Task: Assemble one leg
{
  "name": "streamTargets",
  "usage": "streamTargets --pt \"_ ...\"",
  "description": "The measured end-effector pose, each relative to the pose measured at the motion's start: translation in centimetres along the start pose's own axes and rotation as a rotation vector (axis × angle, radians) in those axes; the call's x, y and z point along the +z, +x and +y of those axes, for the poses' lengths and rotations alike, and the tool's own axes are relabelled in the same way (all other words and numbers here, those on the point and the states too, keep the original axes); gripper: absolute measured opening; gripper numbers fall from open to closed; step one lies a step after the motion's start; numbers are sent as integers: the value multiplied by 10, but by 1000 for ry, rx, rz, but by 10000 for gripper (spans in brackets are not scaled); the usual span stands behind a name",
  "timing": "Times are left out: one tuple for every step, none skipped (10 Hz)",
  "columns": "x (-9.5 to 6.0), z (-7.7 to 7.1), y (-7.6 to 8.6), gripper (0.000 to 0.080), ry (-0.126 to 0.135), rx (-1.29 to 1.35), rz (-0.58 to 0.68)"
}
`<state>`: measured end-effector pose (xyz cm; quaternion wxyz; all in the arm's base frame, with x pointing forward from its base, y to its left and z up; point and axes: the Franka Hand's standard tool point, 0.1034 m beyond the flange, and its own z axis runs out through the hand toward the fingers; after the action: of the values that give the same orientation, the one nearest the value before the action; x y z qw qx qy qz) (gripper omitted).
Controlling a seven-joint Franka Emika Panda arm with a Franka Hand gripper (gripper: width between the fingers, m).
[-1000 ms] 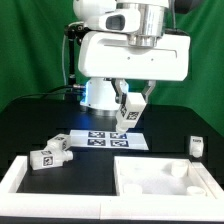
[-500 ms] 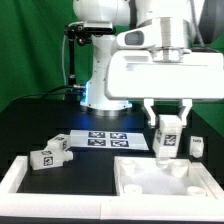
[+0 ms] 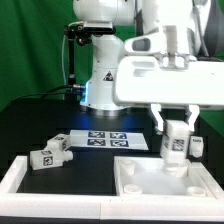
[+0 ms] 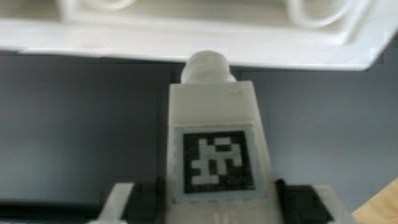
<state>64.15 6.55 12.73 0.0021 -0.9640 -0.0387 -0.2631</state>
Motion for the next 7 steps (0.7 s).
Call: streamTargets --pt "4 -4 2 285 5 -5 2" --pt "5 2 4 285 4 0 1" --pt "6 0 0 285 11 19 -25" --pt "6 -1 0 285 12 16 -25" --pt "6 0 0 285 11 17 -26" --pt "6 -1 0 285 12 16 -26" --pt "7 -9 -1 285 18 31 -20"
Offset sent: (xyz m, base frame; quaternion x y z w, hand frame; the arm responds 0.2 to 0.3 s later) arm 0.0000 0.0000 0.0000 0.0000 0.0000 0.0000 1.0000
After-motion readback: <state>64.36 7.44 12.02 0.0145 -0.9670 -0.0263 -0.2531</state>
